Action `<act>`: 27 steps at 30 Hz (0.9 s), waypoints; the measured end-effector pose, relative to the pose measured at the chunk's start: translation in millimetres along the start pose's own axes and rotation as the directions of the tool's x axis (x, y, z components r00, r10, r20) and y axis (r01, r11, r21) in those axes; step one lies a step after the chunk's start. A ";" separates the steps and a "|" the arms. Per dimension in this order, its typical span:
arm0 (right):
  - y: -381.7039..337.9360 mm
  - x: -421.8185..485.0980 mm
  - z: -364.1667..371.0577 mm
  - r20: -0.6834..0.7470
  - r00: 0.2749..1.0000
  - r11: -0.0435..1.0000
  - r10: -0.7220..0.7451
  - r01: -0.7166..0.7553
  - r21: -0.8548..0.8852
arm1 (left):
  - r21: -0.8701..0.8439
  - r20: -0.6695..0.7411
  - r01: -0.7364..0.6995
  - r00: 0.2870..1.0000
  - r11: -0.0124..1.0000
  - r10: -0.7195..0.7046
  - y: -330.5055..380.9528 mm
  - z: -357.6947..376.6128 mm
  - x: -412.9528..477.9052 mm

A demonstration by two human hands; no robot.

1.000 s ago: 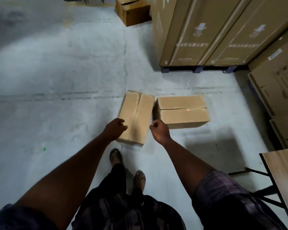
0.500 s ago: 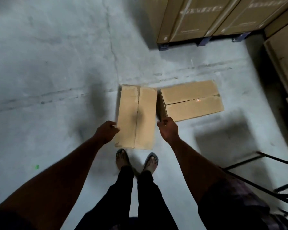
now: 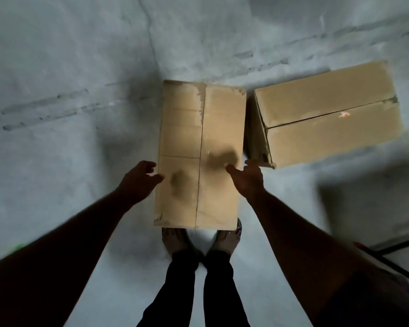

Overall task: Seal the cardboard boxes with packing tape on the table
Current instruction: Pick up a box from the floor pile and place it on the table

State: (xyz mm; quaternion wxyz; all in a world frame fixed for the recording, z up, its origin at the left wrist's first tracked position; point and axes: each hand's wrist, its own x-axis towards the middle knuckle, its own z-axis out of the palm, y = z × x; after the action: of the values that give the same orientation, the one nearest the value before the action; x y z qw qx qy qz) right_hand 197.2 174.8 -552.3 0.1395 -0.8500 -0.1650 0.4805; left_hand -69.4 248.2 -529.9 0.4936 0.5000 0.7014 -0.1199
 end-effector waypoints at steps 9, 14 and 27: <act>29.6 110.7 49.3 0.094 0.995 0.990 0.032 -0.045 0.131 | -0.220 0.053 0.069 0.997 0.973 -0.059 -6.9 50.8 116.2; 47.5 138.0 50.8 0.071 0.997 0.969 -0.035 0.016 0.245 | -0.342 0.025 -0.074 0.996 0.937 0.087 -15.1 55.3 142.0; 56.6 119.9 37.0 0.076 0.989 0.909 -0.127 0.085 0.408 | -0.309 -0.050 -0.246 0.969 0.919 0.243 -23.0 62.9 125.0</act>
State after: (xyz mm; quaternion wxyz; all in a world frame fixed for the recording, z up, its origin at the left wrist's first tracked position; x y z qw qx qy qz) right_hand 231.6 176.1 -685.6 0.3294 -0.7673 -0.1151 0.5381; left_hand -53.9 268.6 -669.3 0.5739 0.4996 0.6462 0.0581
